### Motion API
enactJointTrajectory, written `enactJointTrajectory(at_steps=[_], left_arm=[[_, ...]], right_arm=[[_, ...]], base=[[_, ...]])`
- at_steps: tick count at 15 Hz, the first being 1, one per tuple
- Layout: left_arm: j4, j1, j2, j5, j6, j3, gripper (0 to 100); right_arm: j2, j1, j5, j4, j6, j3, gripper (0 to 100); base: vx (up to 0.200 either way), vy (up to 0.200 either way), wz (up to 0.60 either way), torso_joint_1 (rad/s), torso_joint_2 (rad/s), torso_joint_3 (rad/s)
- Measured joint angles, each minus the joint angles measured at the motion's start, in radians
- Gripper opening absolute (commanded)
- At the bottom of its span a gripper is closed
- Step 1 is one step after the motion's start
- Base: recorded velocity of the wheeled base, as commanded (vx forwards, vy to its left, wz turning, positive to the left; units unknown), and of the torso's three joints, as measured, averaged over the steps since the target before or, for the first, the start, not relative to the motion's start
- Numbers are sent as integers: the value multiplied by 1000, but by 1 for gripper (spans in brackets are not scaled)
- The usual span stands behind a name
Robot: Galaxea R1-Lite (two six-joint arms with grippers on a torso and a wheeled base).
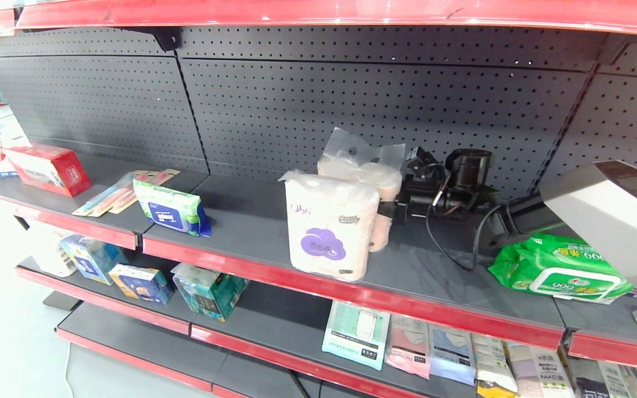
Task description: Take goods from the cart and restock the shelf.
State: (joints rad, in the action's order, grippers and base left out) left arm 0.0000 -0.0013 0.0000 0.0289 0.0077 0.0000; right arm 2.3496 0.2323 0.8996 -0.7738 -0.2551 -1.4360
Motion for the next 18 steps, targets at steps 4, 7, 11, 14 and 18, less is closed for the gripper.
enactJointTrajectory(at_steps=[4,7,11,14,18], left_arm=[[0,0,0,0,0,0,100],[0,0,0,0,0,0,100],[0,0,0,0,0,0,100],[0,0,0,0,0,0,100],[0,0,0,0,0,0,100]], right_arm=[[17,4,19,-2,-4,-25,0],[31,7,35,-1,-7,-53,0],[43,17,19,-1,-7,-71,0],[50,28,-12,-1,-1,-76,0],[53,18,-18,1,-2,-76,0]], base=[[0,0,0,0,0,0],[0,0,0,0,0,0],[0,0,0,0,0,0],[0,0,0,0,0,0],[0,0,0,0,0,0]])
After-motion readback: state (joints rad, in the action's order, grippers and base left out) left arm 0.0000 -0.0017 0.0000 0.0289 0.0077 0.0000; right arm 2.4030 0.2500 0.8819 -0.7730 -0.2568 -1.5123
